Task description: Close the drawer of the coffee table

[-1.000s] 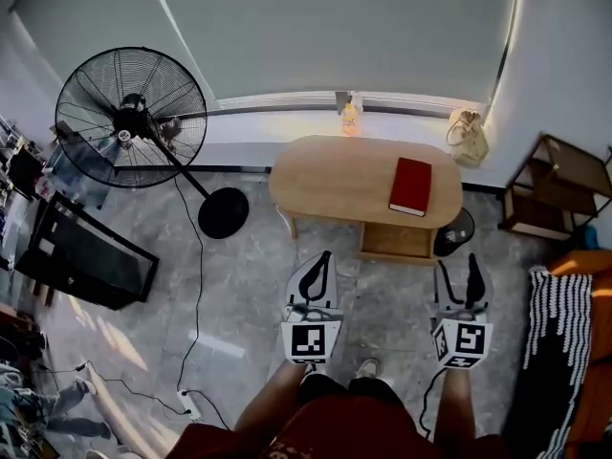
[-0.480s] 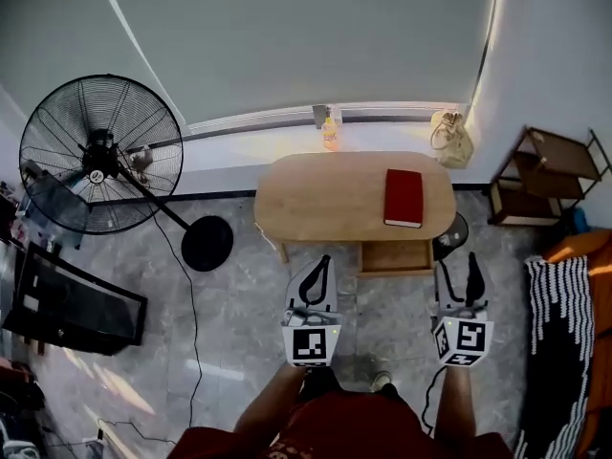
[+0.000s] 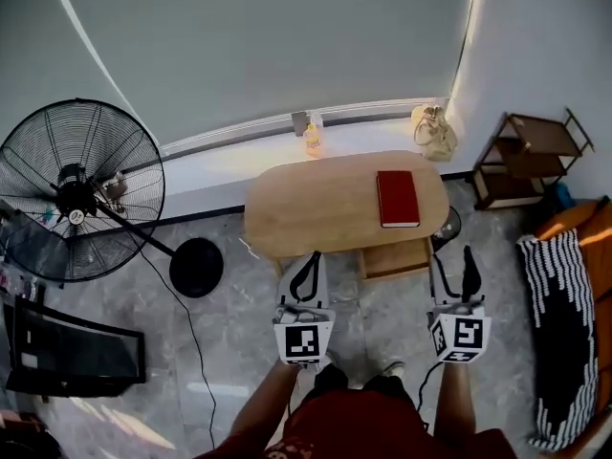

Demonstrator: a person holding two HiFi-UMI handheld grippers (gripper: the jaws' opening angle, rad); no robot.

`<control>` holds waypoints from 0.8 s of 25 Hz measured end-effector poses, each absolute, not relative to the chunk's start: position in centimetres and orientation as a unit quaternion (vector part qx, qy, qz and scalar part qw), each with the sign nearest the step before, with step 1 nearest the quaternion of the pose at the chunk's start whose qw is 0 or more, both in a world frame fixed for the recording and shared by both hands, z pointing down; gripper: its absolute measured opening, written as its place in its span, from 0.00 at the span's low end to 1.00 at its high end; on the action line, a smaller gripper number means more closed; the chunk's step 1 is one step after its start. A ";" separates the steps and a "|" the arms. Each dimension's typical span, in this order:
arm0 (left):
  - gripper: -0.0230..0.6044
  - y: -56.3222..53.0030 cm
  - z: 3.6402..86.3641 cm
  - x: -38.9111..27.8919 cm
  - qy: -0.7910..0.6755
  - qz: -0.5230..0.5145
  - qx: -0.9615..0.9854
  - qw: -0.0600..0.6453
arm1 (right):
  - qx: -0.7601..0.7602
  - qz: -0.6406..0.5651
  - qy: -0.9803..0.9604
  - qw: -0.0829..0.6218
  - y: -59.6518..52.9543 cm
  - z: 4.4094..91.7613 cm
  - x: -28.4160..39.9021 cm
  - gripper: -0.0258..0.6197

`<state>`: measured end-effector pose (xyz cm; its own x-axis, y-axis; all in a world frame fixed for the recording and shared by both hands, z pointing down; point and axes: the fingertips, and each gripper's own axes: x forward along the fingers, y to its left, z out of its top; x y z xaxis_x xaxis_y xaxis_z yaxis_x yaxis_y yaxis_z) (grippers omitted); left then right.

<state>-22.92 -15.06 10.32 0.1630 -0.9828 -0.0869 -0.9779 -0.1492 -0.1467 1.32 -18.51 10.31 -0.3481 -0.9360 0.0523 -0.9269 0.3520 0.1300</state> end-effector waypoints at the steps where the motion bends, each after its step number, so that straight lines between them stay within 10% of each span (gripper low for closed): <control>1: 0.05 -15.3 10.4 -22.9 0.645 -0.014 -0.759 0.083 | 0.569 -0.038 -0.819 0.060 -18.6 10.3 1.4 0.45; 20: 0.05 -18.9 9.7 -15.8 0.641 -0.005 -0.762 0.092 | 0.571 -0.024 -0.819 0.051 -21.4 11.2 8.5 0.45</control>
